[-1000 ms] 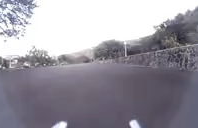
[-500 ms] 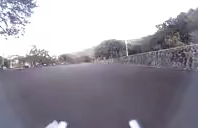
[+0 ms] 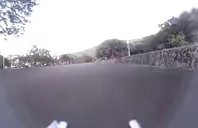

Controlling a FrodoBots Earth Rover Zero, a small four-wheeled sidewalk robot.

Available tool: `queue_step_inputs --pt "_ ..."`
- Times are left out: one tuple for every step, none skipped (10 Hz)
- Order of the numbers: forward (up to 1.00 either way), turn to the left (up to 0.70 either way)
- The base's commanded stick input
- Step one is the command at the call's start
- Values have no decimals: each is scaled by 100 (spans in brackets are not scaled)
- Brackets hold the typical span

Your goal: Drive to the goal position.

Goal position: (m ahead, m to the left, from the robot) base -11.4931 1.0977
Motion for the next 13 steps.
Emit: queue_step_inputs --pt "70 0" --pt "70 0" --pt "70 0" --pt "70 0" --pt "70 0" --pt "70 0" --pt "70 0" --pt "70 0" --pt "70 0" --pt "70 0" --pt "70 0" --pt "70 0" --pt "70 0"
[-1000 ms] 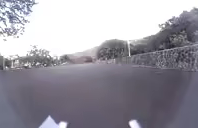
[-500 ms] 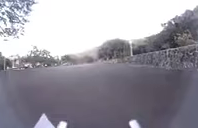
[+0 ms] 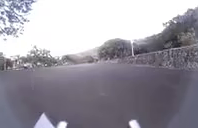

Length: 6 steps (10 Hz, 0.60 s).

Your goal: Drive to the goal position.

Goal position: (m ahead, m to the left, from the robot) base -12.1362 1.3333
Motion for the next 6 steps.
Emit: queue_step_inputs --pt "70 0" --pt "70 0" --pt "70 0" --pt "70 0" --pt "70 0" --pt "70 0"
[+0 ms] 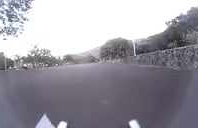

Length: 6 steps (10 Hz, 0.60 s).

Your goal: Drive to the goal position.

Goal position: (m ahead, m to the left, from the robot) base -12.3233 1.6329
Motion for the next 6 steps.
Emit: queue_step_inputs --pt "70 0" --pt "70 0" --pt "70 0" --pt "70 0" --pt "70 0" --pt "70 0"
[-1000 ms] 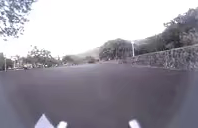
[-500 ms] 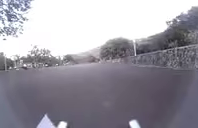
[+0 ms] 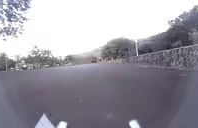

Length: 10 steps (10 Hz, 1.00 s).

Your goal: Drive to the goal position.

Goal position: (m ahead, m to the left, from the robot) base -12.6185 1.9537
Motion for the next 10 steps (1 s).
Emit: queue_step_inputs --pt "70 0" --pt "70 0" --pt "70 0" --pt "70 0" --pt "70 0" --pt "70 0" --pt "70 0" --pt "70 0" --pt "70 0" --pt "70 0"
